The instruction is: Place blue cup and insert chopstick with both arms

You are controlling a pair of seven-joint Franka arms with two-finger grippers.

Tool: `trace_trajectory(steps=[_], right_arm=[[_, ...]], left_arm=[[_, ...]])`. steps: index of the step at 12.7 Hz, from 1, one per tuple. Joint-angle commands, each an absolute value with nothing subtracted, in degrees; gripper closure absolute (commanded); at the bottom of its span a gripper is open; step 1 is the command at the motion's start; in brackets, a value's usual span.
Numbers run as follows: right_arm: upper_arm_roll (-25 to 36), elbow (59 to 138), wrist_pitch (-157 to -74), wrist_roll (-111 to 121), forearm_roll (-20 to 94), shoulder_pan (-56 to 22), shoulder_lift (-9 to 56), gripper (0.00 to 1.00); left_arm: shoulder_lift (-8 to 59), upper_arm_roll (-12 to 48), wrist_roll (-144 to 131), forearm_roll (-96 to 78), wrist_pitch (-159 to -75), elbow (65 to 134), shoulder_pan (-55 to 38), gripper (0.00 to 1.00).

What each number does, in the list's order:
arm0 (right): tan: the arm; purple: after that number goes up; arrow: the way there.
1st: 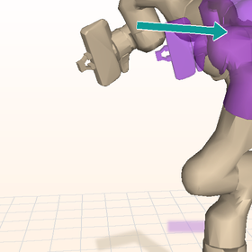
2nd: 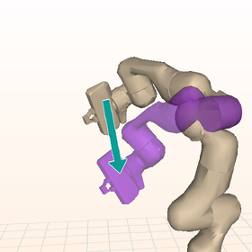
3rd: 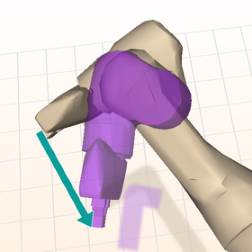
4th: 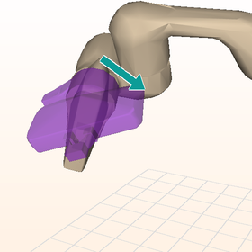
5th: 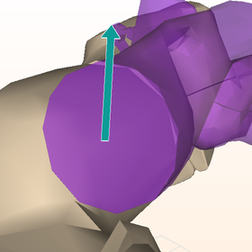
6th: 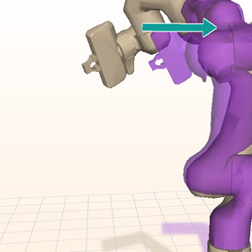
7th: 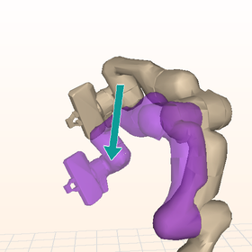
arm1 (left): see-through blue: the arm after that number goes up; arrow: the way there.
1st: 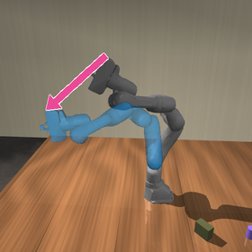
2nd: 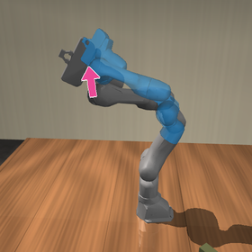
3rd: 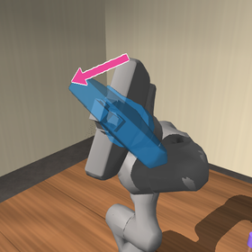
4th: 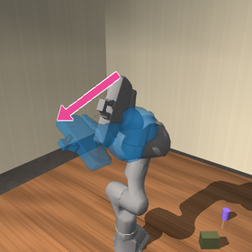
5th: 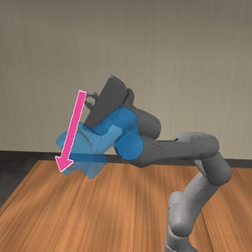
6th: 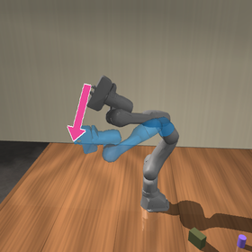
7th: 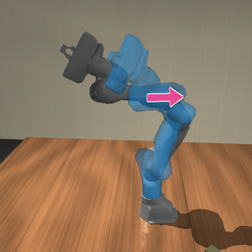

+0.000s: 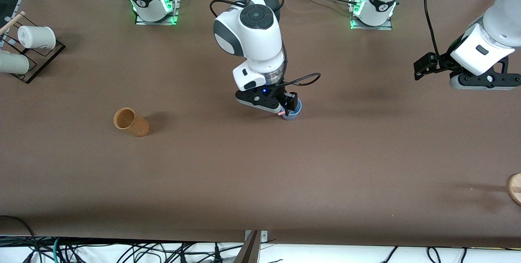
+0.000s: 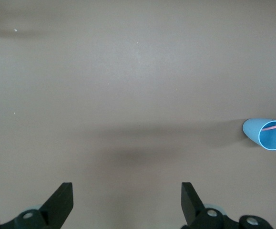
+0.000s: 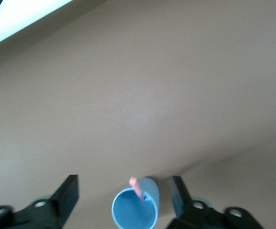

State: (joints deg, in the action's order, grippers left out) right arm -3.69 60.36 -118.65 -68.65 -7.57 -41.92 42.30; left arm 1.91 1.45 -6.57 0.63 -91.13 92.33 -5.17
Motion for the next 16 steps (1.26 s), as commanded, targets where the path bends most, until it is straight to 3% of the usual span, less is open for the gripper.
trace_trajectory(steps=[1, 6, 11, 16], right_arm=[[-6.1, 59.6, -112.3, -59.4, -7.3, -36.9, 39.3, 0.00], [-10.6, 63.2, -98.7, -36.2, -1.1, -21.0, 30.4, 0.00], [-10.6, 77.2, -88.6, -4.1, -0.1, -6.6, 14.8, 0.00], [-10.5, 87.6, -88.2, -1.8, -0.2, -4.7, 5.4, 0.00]], left_arm=[[1.7, 1.0, -6.0, -1.0, -89.6, 91.3, -5.2, 0.00], [1.7, 1.0, -5.9, -1.0, -89.0, 91.3, -5.1, 0.00], [1.8, 1.1, -6.1, -1.0, -89.1, 91.3, -5.3, 0.00], [2.3, 1.2, -6.5, -1.0, -89.4, 90.7, -5.7, 0.00]])
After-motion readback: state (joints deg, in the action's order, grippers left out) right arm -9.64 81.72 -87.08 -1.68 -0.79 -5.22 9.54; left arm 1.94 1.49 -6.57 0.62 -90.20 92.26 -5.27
